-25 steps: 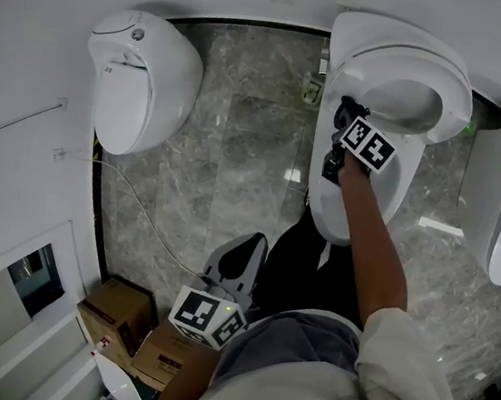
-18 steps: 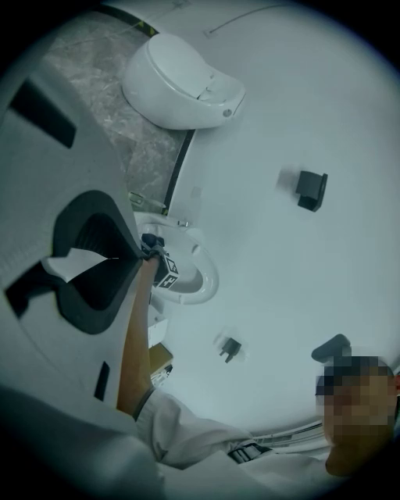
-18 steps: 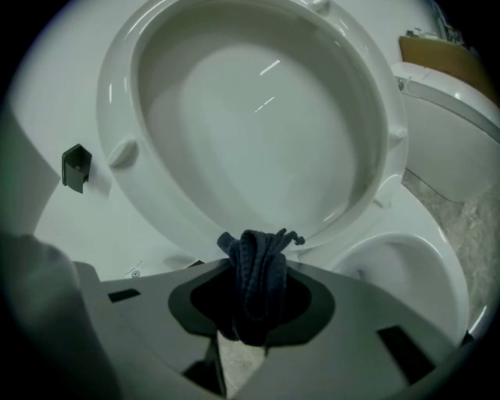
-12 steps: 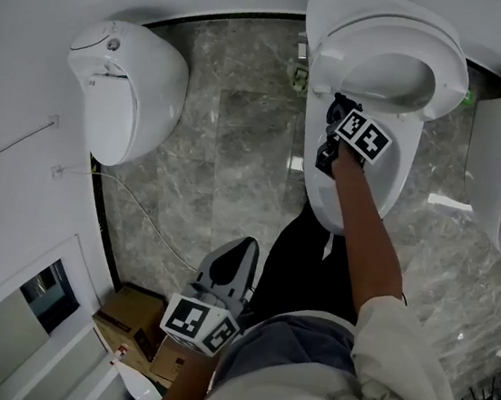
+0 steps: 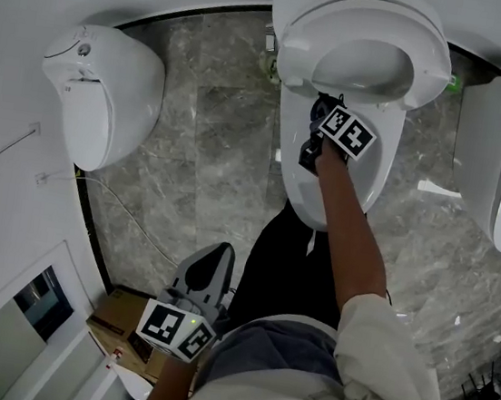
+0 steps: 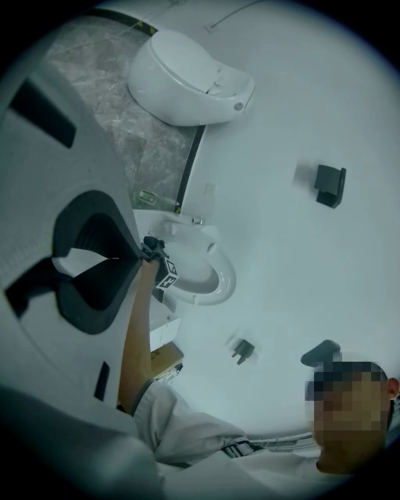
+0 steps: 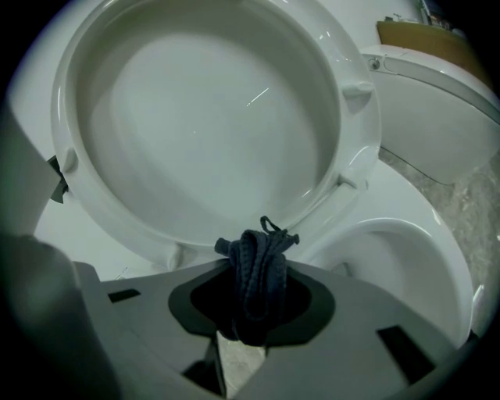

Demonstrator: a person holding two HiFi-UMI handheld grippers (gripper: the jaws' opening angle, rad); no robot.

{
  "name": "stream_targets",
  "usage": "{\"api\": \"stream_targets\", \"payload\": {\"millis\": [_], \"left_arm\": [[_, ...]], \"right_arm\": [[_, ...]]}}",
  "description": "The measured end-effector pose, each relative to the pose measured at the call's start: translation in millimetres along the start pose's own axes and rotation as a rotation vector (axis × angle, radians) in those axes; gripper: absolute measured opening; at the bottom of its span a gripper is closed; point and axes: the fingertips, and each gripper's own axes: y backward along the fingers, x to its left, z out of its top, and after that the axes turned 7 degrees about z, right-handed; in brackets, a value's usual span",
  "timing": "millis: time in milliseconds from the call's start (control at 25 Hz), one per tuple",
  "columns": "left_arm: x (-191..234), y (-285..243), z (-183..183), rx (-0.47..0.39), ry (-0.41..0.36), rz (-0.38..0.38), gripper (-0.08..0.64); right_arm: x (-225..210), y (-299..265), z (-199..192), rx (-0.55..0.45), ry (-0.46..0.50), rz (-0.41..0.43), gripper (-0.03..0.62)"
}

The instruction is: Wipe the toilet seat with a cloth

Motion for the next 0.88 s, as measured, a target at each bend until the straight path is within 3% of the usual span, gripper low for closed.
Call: {"api": "stream_targets", "payload": {"millis": [200, 880], "left_arm": [[-8.6, -8.4, 1.0, 0.019, -0.015, -0.015, 0.009], [-46.7, -30.7, 11.5, 0.031, -0.025, -0.04, 0.009]], "right_arm": [[-12.2, -4.2, -0.4, -0.023, -0.159, 0.033, 0.094], [-69.4, 18.2, 37.9, -0.056, -0.229, -0.013, 0.094]]}}
